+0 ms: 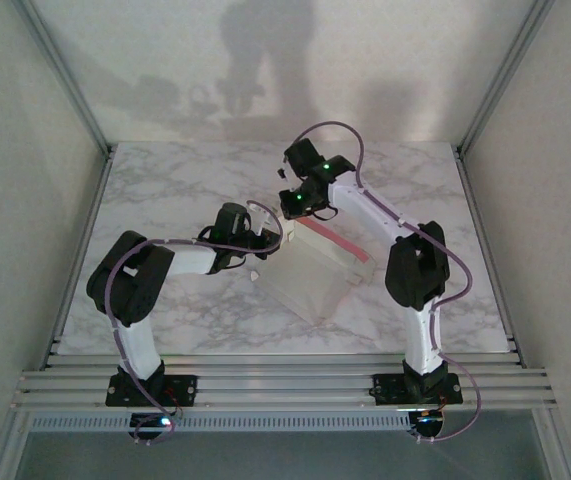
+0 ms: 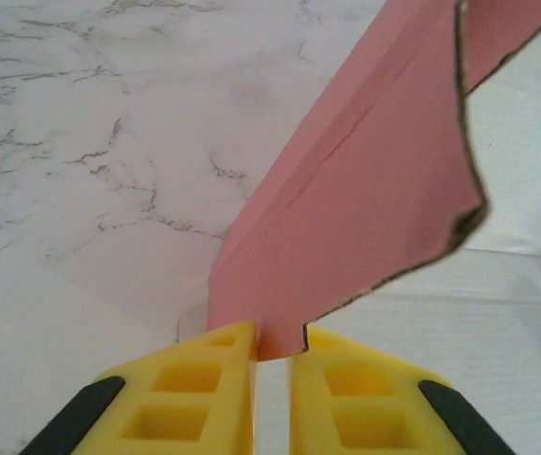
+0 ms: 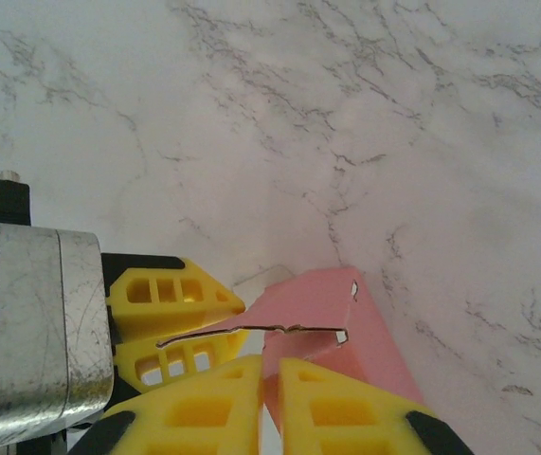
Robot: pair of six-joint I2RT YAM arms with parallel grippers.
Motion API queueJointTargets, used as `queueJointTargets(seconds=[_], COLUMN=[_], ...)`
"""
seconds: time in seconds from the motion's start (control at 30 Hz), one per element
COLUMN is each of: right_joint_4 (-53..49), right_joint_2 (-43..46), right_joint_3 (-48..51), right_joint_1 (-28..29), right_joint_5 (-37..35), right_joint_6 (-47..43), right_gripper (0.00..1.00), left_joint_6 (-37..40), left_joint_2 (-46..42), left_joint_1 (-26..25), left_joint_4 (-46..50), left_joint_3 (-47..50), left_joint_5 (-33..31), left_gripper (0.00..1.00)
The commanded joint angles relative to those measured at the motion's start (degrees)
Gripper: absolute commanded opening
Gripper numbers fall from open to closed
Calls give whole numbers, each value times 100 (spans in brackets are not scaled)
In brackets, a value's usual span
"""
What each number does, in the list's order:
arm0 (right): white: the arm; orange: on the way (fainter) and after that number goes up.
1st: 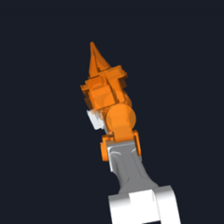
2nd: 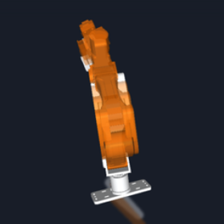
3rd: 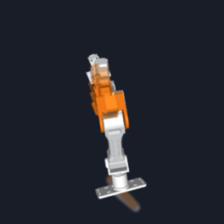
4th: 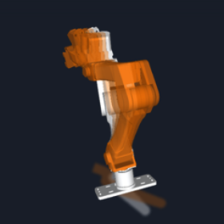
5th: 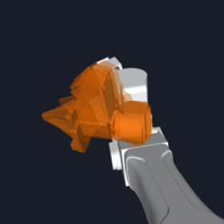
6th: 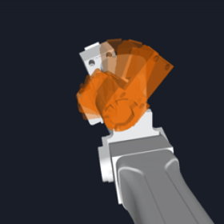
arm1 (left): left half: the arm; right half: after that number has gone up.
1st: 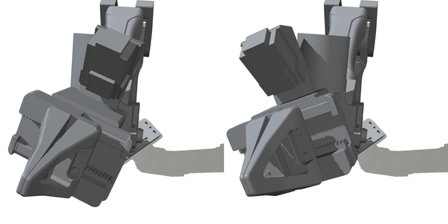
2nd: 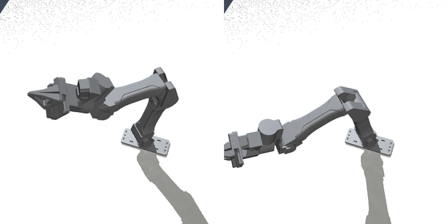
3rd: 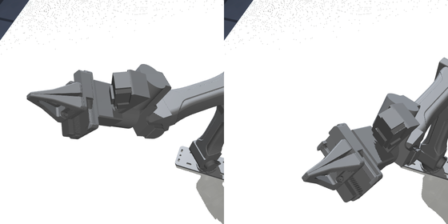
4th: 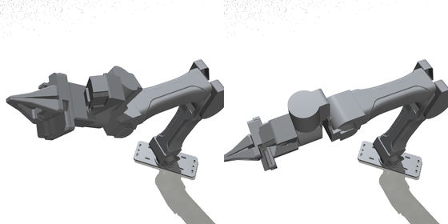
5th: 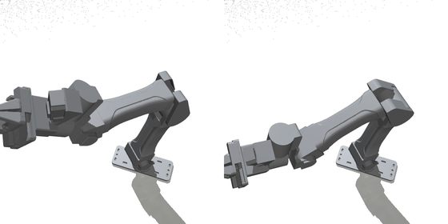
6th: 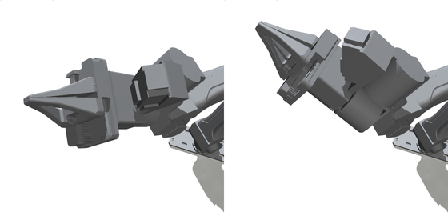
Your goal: Fold the paper box
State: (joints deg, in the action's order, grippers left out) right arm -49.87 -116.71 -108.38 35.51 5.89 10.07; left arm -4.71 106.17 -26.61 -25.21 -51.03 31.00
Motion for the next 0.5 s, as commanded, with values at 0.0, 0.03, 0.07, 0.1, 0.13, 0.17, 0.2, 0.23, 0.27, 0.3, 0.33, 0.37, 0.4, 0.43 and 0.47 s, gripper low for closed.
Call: queueJointTargets(seconds=[0.0, 0.03, 0.07, 0.1, 0.13, 0.17, 0.2, 0.23, 0.27, 0.3, 0.33, 0.37, 0.4, 0.43, 0.47], right_joint_4=[249, 283, 272, 251, 241, 252, 287, 356, 433, 493, 545, 585, 594, 601, 601], right_joint_2=[247, 267, 267, 262, 246, 234, 244, 268, 296, 321, 346, 358, 362, 365, 367], right_joint_3=[180, 211, 212, 210, 235, 279, 344, 457, 566, 646, 713, 759, 782, 799, 801], right_joint_1=[-56, -56, -63, -77, -72, -74, -75, -76, -72, -76, -75, -78, -78, -78, -75], right_joint_5=[69, 107, 144, 160, 162, 174, 190, 202, 224, 241, 262, 272, 279, 288, 272], right_joint_6=[91, 92, 91, 92, 98, 101, 116, 148, 178, 205, 231, 249, 257, 259, 251], right_gripper=[13, 13, 13, 13, 12, 11, 11, 11, 10, 10, 10, 10, 10, 10, 10], left_joint_6=[-48, -48, -43, -47, -48, -48, -48, -48, -56, -48, -46, -48, -41, -42, -31], left_joint_2=[48, 45, 49, 44, 46, 44, 42, 44, 40, 44, 44, 49, 44, 50, 44], left_joint_1=[-82, -87, -93, -97, -91, -99, -99, -99, -107, -107, -116, -122, -125, -129, -134], left_joint_4=[87, 87, 87, 87, 87, 87, 87, 79, 78, 78, 78, 85, 87, 100, 104], left_joint_3=[-39, -39, -45, -48, -48, -48, -48, -48, -48, -48, -48, -48, -48, -48, -57], left_joint_5=[137, 141, 139, 138, 136, 141, 135, 134, 136, 136, 137, 142, 136, 142, 134], left_gripper=[17, 17, 17, 17, 17, 17, 17, 17, 17, 17, 17, 17, 17, 17, 17])
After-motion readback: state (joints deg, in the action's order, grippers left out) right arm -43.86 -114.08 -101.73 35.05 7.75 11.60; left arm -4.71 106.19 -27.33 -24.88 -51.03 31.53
